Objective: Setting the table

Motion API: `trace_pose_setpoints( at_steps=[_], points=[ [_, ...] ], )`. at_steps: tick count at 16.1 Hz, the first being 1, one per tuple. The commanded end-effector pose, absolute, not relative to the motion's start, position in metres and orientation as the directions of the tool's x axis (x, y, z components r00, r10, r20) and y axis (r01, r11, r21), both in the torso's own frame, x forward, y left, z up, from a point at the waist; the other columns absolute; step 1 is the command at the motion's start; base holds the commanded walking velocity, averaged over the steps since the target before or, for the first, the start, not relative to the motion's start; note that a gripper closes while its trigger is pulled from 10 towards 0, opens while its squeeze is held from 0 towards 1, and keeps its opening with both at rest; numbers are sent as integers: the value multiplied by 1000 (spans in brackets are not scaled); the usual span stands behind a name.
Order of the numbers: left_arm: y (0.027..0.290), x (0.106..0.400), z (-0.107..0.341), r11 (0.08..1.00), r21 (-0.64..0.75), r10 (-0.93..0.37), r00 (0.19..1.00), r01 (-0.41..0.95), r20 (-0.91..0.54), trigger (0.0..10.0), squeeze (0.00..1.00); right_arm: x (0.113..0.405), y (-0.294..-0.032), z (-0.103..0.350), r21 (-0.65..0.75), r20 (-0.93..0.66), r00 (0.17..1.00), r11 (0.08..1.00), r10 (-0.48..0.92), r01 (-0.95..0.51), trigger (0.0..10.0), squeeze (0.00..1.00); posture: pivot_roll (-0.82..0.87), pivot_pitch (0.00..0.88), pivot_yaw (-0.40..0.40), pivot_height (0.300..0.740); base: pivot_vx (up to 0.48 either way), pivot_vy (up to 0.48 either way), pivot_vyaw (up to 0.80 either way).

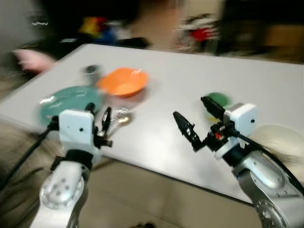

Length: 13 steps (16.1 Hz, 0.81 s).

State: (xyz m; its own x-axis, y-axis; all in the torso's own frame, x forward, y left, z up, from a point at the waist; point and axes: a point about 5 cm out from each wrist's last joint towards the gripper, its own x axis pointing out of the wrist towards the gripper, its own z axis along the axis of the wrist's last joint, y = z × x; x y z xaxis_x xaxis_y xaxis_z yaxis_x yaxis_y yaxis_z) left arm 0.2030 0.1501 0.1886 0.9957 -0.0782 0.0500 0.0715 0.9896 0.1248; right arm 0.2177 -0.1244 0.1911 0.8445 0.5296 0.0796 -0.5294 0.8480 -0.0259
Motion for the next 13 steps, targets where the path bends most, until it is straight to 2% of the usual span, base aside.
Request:
trace_pose_setpoints(
  at_steps=[1, 3, 13],
  points=[
    [154, 201, 191, 989, 139, -53, 997, 44, 58, 10000, 0, 218, -122, 193, -22, 87, 839, 843, 537, -537, 10000, 0, -78, 0, 90, 740, 0, 0, 800],
    [155, 197, 189, 990, 138, -40, 998, 33, 42, 10000, 0, 219, -121, 191, -16, 81, 832, 836, 548, -549, 10000, 0, -68, 0, 82, 740, 0, 0, 800],
    [160, 195, 181, 985, 170, -13, 1000, 13, -3, 10000, 0, 223, -129, 174, 10, 29, 871, 871, 491, -491, 10000, 0, -64, 0, 84, 740, 0, 314, 800]
  ],
)
